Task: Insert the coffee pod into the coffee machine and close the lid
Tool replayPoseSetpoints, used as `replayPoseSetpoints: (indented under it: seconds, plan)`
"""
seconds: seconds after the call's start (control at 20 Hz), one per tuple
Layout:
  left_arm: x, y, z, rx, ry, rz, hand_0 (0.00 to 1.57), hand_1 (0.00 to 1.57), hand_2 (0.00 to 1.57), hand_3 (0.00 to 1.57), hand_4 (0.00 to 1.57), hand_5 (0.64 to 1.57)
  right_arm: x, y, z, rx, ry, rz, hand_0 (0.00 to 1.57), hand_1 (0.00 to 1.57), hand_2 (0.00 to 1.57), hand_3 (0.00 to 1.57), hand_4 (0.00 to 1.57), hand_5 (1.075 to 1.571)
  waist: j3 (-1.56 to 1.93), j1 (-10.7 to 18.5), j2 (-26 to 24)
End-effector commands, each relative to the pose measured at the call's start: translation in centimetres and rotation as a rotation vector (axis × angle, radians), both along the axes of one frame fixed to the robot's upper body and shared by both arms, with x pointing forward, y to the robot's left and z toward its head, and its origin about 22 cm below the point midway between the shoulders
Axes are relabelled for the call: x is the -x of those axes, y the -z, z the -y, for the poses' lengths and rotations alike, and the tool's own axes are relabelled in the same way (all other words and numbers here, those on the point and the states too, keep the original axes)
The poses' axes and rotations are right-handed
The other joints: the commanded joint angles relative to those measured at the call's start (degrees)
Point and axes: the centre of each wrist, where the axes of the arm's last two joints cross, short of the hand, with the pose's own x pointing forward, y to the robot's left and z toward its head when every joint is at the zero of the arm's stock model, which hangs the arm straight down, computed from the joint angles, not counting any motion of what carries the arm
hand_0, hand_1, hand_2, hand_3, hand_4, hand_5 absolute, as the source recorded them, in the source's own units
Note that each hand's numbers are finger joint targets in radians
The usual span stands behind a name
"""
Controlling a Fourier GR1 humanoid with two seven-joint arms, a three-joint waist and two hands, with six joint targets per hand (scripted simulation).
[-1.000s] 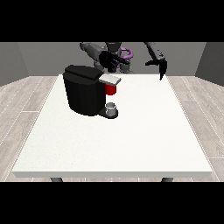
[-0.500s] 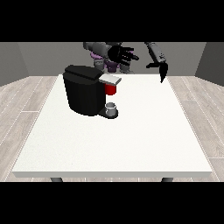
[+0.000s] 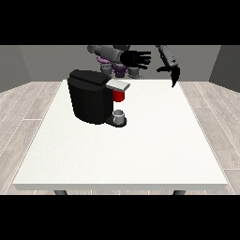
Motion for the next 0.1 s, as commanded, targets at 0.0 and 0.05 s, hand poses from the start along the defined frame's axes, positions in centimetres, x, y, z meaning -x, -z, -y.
replayPoseSetpoints:
  seconds: [0.0,0.05]
  plan:
    - [0.5,1.0,0.4,0.003,-0.011,-0.008,0.00,0.00,0.00,0.00,0.27,1.571,2.8,2.7,-1.1,-0.009,-0.175,-0.007,0.00,0.00,0.00,0.00,0.51,1.571,0.00,-0.8,-0.7]
    - [1.7,2.0,1.8,0.015,0.035,-0.003,0.00,0.00,0.00,0.00,0.17,1.571,3.4,4.5,-0.1,-0.083,-0.147,-0.032,0.00,0.00,0.00,0.00,0.46,1.571,0.03,0.6,0.1]
